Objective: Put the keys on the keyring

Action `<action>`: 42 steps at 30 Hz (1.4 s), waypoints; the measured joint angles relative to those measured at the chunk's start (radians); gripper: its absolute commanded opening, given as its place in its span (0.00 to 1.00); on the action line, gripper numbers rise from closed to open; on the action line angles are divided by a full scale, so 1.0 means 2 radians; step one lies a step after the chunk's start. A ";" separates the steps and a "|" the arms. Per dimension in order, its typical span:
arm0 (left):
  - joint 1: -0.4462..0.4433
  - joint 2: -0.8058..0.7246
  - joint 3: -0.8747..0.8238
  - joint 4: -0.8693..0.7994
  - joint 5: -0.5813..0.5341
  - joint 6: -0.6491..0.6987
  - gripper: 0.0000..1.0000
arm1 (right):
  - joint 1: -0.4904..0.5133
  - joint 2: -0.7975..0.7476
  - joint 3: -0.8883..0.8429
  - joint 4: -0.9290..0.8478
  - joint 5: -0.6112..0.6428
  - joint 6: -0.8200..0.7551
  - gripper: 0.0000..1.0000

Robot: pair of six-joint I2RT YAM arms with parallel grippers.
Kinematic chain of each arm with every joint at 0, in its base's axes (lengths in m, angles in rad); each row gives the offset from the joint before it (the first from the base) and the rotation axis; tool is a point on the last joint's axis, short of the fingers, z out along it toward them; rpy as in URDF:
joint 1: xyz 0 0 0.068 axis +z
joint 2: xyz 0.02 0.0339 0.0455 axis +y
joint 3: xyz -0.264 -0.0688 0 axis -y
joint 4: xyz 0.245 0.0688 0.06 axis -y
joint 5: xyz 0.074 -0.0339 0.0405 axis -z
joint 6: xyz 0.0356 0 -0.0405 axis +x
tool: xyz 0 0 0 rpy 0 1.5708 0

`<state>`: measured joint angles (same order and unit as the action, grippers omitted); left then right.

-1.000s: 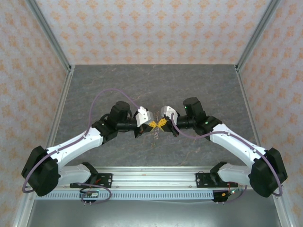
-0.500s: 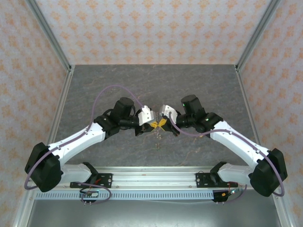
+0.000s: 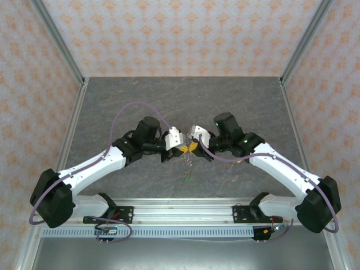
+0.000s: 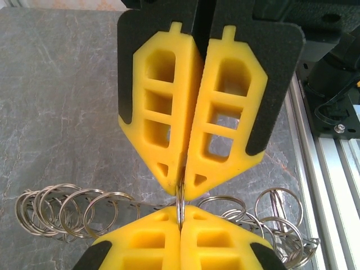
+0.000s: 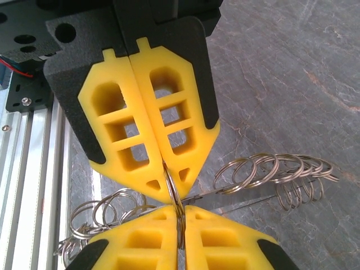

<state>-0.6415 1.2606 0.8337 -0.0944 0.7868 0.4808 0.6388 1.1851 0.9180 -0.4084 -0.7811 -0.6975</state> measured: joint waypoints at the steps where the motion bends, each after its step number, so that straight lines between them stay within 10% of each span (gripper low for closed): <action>1: 0.000 0.000 -0.002 0.002 0.001 -0.002 0.00 | 0.000 0.000 -0.001 0.002 0.000 0.000 0.10; 42: 0.000 -0.008 -0.014 0.015 -0.021 -0.017 0.14 | -0.003 -0.007 -0.017 0.028 -0.013 0.000 0.00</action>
<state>-0.6415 1.2446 0.8055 -0.0639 0.7448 0.4461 0.6327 1.1717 0.8848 -0.3527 -0.8066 -0.6968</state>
